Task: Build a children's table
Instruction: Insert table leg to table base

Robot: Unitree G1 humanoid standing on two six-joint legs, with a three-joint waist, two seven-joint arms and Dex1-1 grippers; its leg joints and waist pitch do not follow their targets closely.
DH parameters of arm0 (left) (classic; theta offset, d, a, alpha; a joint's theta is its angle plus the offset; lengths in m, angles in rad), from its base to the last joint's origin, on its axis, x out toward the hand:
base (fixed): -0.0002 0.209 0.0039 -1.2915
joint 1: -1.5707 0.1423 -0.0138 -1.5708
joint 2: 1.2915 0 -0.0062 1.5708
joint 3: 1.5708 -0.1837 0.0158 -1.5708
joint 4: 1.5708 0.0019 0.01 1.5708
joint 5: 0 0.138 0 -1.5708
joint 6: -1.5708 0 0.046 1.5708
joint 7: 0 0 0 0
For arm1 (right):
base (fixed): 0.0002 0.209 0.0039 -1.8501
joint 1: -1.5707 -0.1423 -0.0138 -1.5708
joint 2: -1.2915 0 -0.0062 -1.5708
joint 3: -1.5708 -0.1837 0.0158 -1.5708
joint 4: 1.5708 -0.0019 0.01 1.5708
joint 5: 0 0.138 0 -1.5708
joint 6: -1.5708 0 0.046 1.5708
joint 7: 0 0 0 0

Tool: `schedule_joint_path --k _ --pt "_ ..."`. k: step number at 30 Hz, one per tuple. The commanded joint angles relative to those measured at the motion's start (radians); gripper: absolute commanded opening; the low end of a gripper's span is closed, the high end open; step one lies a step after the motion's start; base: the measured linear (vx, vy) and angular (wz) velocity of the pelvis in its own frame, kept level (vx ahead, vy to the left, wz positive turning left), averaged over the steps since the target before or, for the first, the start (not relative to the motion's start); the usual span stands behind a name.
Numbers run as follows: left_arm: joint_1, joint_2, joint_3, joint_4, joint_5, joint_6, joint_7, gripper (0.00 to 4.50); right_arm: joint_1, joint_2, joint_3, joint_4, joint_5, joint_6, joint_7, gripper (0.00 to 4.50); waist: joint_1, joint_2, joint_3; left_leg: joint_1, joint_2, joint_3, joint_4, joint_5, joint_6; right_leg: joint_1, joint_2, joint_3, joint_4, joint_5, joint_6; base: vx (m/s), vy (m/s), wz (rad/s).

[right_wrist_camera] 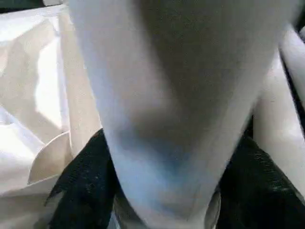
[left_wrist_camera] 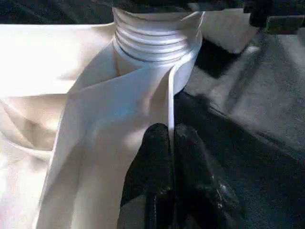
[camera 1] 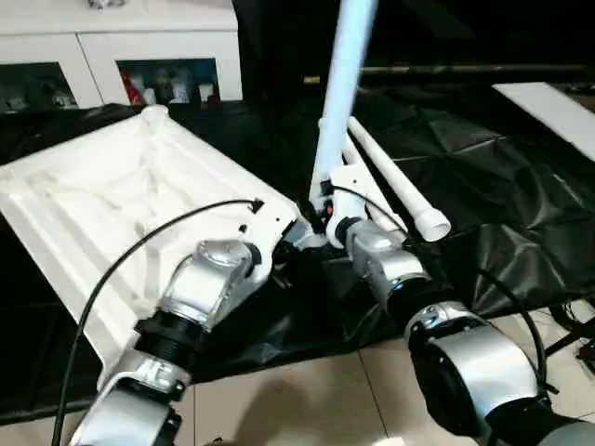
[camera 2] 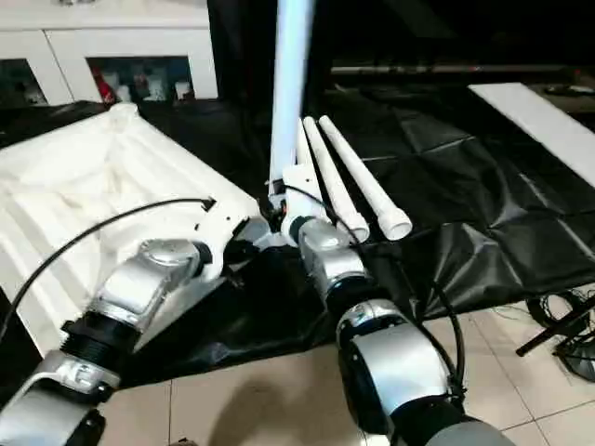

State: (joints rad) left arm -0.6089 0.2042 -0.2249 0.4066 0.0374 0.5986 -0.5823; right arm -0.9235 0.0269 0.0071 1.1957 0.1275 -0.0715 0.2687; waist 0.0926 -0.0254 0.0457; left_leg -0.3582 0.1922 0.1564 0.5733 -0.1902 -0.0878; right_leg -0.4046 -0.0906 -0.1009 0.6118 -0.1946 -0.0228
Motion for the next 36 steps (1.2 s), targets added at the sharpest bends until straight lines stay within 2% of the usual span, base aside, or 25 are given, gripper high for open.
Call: schedule_joint_path --k 1,2,4,8,11,13,14,16,17,19,20,22,24,28,31,33,34,36 --pt "-0.008 0.045 0.002 0.018 0.023 -0.01 -0.009 0.0 0.018 -0.046 -0.011 0.015 0.006 0.02 0.034 3.26 0.002 0.005 -0.07 -0.003 0.027 0.004 -0.053 0.009 0.084 0.062 -0.062 0.059 -0.04 0.136 -0.251 0.056 0.003 0.02" --pt "-0.009 0.052 0.0 0.02 0.022 -0.02 -0.016 0.0 0.017 -0.048 -0.009 0.008 0.007 0.019 0.052 3.32 0.001 0.007 -0.071 -0.002 0.027 0.004 -0.049 0.035 0.108 0.064 -0.061 0.059 -0.035 0.179 -0.268 0.056 0.003 0.02" --pt "-0.007 0.06 -0.005 0.019 0.019 -0.032 -0.033 0.0 0.023 -0.056 -0.001 -0.007 0.001 0.016 0.089 3.48 -0.001 0.008 -0.071 -0.002 0.029 0.005 -0.046 0.044 0.133 0.063 -0.061 0.057 -0.034 0.188 -0.286 0.028 0.003 0.01" --pt "0.002 0.091 -0.029 0.01 0.017 -0.052 -0.089 0.0 0.057 -0.086 0.023 -0.079 -0.005 0.016 0.23 3.84 -0.003 0.007 -0.069 -0.005 0.034 0.006 -0.042 0.041 0.158 0.063 -0.06 0.056 -0.034 0.16 -0.292 0.0 0.0 0.0" --pt "0.007 0.108 -0.039 0.017 0.012 -0.079 -0.122 0.0 0.087 -0.108 0.032 -0.135 -0.007 0.018 0.301 4.13 -0.004 0.014 -0.065 -0.002 0.038 0.006 -0.046 -0.024 0.132 0.062 -0.063 0.058 -0.041 0.076 -0.286 0.0 0.0 0.0" --pt "0.008 0.113 -0.043 0.019 0.012 -0.089 -0.132 0.0 0.095 -0.114 0.035 -0.15 -0.006 0.022 0.317 4.28 -0.004 0.012 -0.064 0.0 0.04 0.008 -0.049 -0.061 0.107 0.062 -0.063 0.06 -0.045 0.037 -0.282 0.0 0.0 0.0" --pt "0.012 0.124 -0.049 0.016 0.009 -0.098 -0.157 0.0 0.126 -0.139 0.052 -0.214 -0.005 0.033 0.369 4.37 -0.003 0.013 -0.063 0.001 0.041 0.009 -0.05 -0.076 0.094 0.061 -0.062 0.06 -0.046 0.022 -0.278 0.0 0.0 0.0" --pt "0.015 0.139 -0.055 0.011 0.002 -0.108 -0.192 0.0 0.17 -0.171 0.078 -0.299 -0.006 0.052 0.445 4.37 -0.002 0.017 -0.063 0.003 0.043 0.012 -0.049 -0.083 0.085 0.061 -0.059 0.06 -0.045 0.03 -0.269 0.0 0.0 0.0" --pt "0.018 0.149 -0.06 0.008 0.001 -0.123 -0.211 0.0 0.189 -0.186 0.092 -0.333 -0.006 0.065 0.478 4.37 -0.002 0.015 -0.064 0.001 0.041 0.012 -0.048 -0.079 0.084 0.063 -0.056 0.059 -0.045 0.042 -0.261 0.0 0.0 0.0" --pt "0.02 0.17 -0.072 0.01 0.002 -0.159 -0.246 0.0 0.223 -0.21 0.112 -0.389 -0.009 0.079 0.527 4.37 -0.004 0.013 -0.066 0.001 0.039 0.013 -0.047 -0.073 0.08 0.063 -0.058 0.061 -0.042 0.057 -0.266 0.0 0.0 0.0" --pt "0.02 0.18 -0.078 0.015 0.002 -0.186 -0.267 0.0 0.238 -0.221 0.119 -0.414 -0.011 0.087 0.55 4.37 -0.004 0.017 -0.065 0.0 0.039 0.013 -0.047 -0.076 0.08 0.063 -0.057 0.06 -0.045 0.055 -0.265 0.0 0.0 0.0" --pt "0.019 0.189 -0.081 0.02 0.001 -0.186 -0.282 0.0 0.253 -0.231 0.128 -0.439 -0.012 0.09 0.575 4.37 -0.003 0.015 -0.066 0.0 0.039 0.013 -0.046 -0.073 0.079 0.065 -0.058 0.06 -0.043 0.062 -0.264 0.0 0.0 0.0" --pt "0.013 0.201 -0.08 0.03 -0.001 -0.184 -0.303 0.0 0.278 -0.245 0.136 -0.486 -0.011 0.115 0.597 4.37 -0.003 0.019 -0.067 0.001 0.038 0.013 -0.045 -0.07 0.077 0.064 -0.057 0.06 -0.042 0.07 -0.272 0.0 0.0 0.0" --pt "0.012 0.209 -0.079 0.017 -0.011 -0.173 -0.33 0.0 0.292 -0.234 0.11 -0.538 0.019 0.164 0.567 4.37 -0.004 0.019 -0.066 0.001 0.04 0.012 -0.047 -0.082 0.063 0.064 -0.057 0.06 -0.042 0.055 -0.273 0.0 0.0 0.0" --pt "0.033 0.206 -0.091 -0.034 -0.022 -0.14 -0.343 0.0 0.294 -0.194 0.071 -0.575 0.059 0.225 0.5 4.37 -0.004 0.021 -0.065 0.003 0.042 0.011 -0.05 -0.093 0.051 0.062 -0.059 0.062 -0.042 0.045 -0.272 0.0 0.0 0.0" --pt "0.034 0.206 -0.093 -0.038 -0.021 -0.136 -0.344 0.0 0.294 -0.191 0.068 -0.577 0.061 0.233 0.493 4.37 -0.003 0.021 -0.066 0.004 0.041 0.012 -0.049 -0.087 0.043 0.061 -0.058 0.062 -0.041 0.05 -0.272 0.0 0.0 0.0" --pt "0.044 0.205 -0.091 -0.067 -0.029 -0.089 -0.348 0.0 0.298 -0.163 0.04 -0.587 0.068 0.29 0.415 4.37 -0.001 0.015 -0.066 0.008 0.043 0.013 -0.05 -0.078 0.041 0.06 -0.057 0.063 -0.04 0.055 -0.274 0.0 0.0 0.0" --pt "0.05 0.205 -0.09 -0.081 -0.031 -0.07 -0.346 0.0 0.302 -0.149 0.026 -0.596 0.074 0.321 0.38 4.37 0.0 0.018 -0.065 0.006 0.041 0.013 -0.051 -0.07 0.036 0.06 -0.057 0.062 -0.039 0.051 -0.273 0.0 0.0 0.0"
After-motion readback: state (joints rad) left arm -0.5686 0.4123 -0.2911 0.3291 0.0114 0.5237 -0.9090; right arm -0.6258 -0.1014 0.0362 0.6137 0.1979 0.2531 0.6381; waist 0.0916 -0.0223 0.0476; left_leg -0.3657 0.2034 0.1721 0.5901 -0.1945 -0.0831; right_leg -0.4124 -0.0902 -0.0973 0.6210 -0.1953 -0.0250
